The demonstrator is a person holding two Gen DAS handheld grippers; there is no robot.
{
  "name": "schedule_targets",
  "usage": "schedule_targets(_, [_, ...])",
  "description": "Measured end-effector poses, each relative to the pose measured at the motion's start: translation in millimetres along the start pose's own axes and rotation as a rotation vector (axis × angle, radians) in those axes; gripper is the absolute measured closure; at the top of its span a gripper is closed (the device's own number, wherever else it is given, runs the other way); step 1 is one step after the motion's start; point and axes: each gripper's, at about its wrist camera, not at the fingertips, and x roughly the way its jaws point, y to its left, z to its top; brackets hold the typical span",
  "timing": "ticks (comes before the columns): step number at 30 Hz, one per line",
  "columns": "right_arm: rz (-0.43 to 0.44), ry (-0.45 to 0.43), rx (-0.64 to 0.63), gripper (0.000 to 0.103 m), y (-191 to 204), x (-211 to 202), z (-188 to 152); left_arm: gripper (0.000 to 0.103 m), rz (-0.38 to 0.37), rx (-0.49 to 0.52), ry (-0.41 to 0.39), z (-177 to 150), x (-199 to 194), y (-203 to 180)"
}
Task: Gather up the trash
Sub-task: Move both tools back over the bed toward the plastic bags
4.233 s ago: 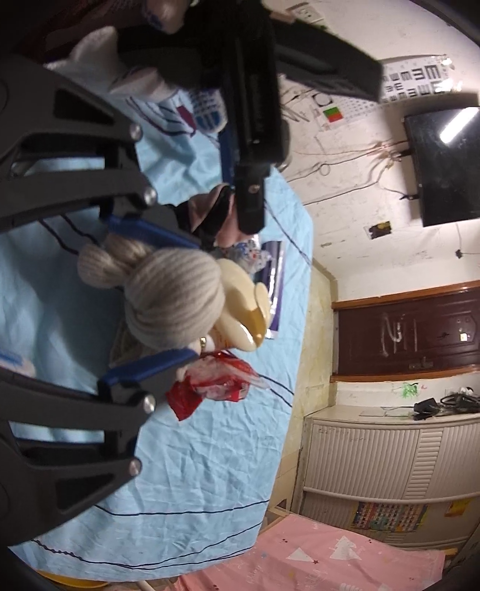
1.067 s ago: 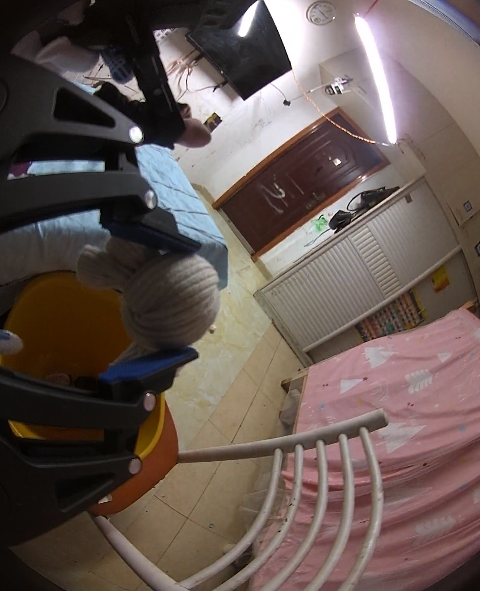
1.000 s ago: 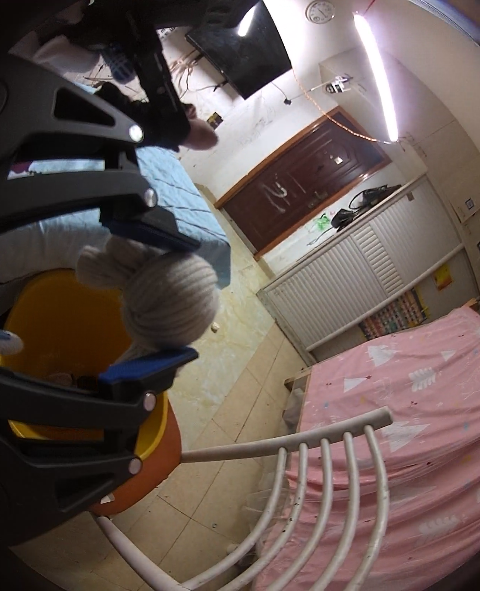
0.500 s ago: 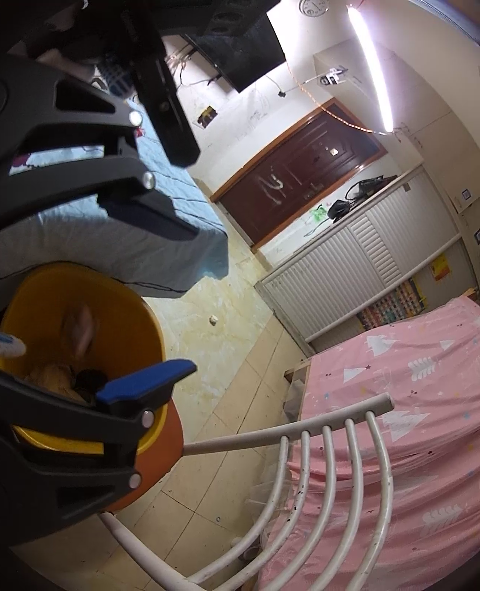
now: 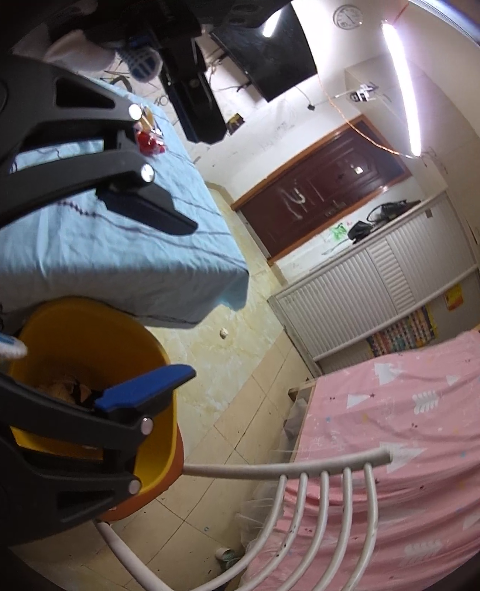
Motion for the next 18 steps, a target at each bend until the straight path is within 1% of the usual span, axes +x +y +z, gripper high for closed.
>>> schedule_targets(8, [0.02,0.028,-0.056,0.029,35,9,-2,0.055,0.031,-0.035,-0.037,-3,-27,36])
schedule_targets(14, [0.051,0.066,-0.113,0.026,71,24,-9,0.048,0.093,-0.079,-0.078,-6,-50,73])
schedule_targets(18, [0.075,0.093,-0.151,0.025,95,36,-13,0.046,0.13,-0.121,-0.099,-8,-65,105])
